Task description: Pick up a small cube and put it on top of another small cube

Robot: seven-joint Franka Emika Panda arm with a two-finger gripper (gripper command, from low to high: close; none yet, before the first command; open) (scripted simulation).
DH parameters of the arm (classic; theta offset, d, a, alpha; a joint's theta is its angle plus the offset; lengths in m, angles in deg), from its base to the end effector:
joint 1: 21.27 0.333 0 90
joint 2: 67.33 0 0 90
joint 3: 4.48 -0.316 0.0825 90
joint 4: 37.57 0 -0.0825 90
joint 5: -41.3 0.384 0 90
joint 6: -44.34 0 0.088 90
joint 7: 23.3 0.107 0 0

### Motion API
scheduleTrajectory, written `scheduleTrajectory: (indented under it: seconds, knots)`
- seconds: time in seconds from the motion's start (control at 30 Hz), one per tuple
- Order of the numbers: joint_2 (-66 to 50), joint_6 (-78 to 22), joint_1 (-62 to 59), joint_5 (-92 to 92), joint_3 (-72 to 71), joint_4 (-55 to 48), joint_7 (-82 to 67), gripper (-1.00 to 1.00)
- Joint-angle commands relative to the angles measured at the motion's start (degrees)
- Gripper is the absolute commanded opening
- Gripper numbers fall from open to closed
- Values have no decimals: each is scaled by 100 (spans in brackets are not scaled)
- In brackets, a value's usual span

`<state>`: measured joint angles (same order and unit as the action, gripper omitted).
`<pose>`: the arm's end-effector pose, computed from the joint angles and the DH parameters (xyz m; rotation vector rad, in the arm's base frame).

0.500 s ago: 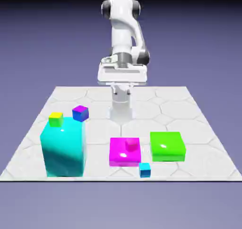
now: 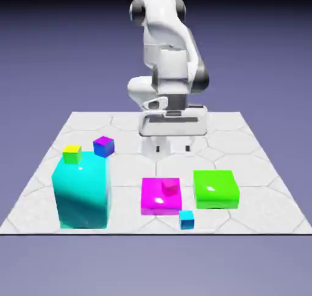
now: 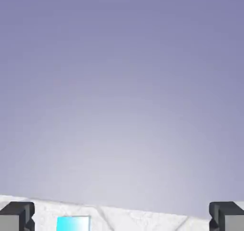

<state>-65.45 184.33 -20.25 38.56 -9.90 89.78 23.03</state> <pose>0.5413 0.0613 0.4143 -2.8752 0.9899 -0.3727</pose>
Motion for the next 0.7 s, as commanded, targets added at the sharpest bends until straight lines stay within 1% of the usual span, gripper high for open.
scheduleTrajectory:
  seconds: [0.0, 0.67]
  knots:
    - [-190, -210, -10, -17, -33, -208, 24, 0]
    - [-3988, -4408, 17, -355, -702, -4361, 502, 0]
